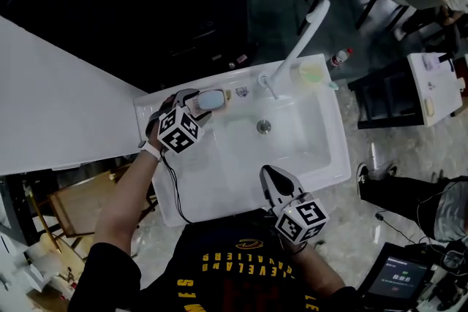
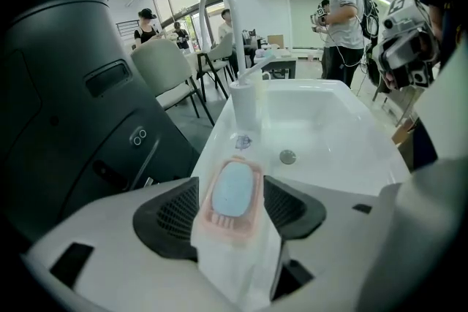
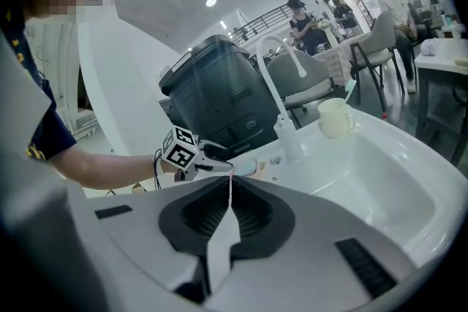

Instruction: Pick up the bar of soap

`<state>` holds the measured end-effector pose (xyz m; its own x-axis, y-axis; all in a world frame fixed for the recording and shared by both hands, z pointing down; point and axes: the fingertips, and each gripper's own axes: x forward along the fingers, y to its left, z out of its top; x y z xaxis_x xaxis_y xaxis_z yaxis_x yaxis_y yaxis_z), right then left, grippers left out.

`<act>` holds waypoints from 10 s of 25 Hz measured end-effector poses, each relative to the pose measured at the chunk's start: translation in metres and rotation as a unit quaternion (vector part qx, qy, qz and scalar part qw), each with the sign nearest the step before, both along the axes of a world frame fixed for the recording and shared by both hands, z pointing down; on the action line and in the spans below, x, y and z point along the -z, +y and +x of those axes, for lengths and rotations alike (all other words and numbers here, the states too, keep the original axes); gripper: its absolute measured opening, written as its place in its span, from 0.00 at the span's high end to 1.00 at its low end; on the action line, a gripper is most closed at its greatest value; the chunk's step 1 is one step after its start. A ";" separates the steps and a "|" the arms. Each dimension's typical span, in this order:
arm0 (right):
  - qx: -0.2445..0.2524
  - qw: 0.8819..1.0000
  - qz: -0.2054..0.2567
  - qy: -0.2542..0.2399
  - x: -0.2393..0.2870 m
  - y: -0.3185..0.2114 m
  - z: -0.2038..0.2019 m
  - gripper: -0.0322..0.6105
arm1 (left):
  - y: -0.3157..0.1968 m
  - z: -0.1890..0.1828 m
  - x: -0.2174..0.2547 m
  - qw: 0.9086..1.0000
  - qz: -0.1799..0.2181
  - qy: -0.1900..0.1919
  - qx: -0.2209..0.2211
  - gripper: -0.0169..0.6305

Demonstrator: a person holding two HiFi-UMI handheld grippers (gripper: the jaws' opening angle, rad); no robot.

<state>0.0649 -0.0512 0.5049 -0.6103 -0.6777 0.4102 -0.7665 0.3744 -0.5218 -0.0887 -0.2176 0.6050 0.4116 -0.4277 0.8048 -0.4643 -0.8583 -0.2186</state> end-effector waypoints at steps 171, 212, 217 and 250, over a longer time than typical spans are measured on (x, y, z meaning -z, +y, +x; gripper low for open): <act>-0.105 0.981 -0.119 -0.114 -0.052 0.022 0.035 0.92 | -0.051 0.016 -0.034 0.989 0.075 -0.124 -0.025 0.56; -0.066 0.989 -0.097 -0.095 -0.038 0.011 0.020 0.92 | 0.004 0.054 0.172 0.936 0.344 0.071 -0.030 0.58; -0.053 0.992 -0.078 -0.085 -0.031 0.003 0.016 0.92 | 0.023 0.061 0.224 0.919 0.364 0.152 -0.018 0.58; 0.165 0.872 0.397 0.235 0.180 -0.081 -0.091 0.75 | 0.071 0.051 0.320 0.784 0.151 0.592 0.107 0.57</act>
<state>-0.0257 -0.1323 0.3248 -0.7168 -0.6813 0.1486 -0.6082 0.7151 0.3447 -0.0375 -0.1467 0.2847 0.6858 -0.6872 -0.2397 -0.6220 -0.7244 0.2971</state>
